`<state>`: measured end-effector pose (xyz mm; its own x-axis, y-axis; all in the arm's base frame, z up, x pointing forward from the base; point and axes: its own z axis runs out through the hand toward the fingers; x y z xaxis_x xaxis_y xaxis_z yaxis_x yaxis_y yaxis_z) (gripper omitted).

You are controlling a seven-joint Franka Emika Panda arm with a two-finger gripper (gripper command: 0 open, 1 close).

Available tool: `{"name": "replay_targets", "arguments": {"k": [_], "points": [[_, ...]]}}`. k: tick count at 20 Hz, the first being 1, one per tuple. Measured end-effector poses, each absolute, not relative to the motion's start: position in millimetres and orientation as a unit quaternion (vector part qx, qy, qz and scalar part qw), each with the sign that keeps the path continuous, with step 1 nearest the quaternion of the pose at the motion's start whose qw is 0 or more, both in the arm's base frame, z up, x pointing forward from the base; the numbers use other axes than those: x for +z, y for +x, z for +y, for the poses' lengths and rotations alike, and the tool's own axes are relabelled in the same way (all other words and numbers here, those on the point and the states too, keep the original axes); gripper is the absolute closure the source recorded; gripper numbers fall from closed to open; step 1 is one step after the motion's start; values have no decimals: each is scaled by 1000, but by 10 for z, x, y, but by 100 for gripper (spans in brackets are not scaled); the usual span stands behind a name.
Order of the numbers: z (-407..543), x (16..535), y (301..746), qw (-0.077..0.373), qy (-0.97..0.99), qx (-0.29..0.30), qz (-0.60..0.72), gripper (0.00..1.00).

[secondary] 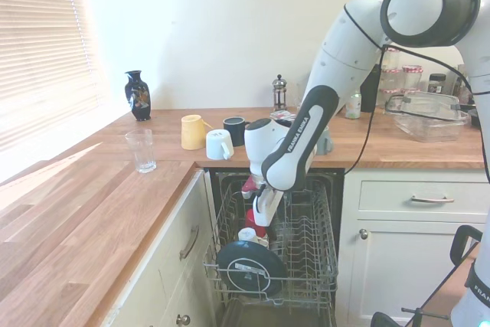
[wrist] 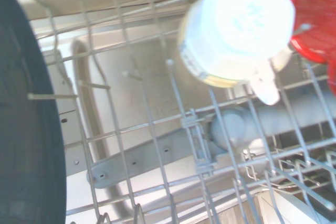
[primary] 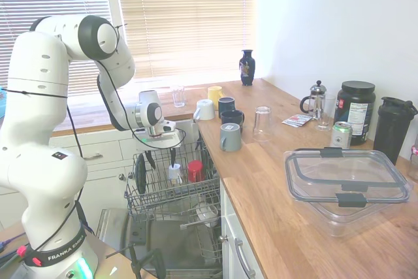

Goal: Unload a mug from dishwasher

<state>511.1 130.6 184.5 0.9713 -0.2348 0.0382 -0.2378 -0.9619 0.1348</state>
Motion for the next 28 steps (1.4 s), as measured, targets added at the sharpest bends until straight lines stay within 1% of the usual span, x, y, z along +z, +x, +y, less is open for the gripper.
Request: {"name": "replay_targets", "arguments": {"k": [6,20,28], "points": [[1198,1625,5261,77,991,10,-106,0],[1431,1089,5659,84,993,10,-81,0],[1438,849,5959,92,993,28,-70,0]]}}
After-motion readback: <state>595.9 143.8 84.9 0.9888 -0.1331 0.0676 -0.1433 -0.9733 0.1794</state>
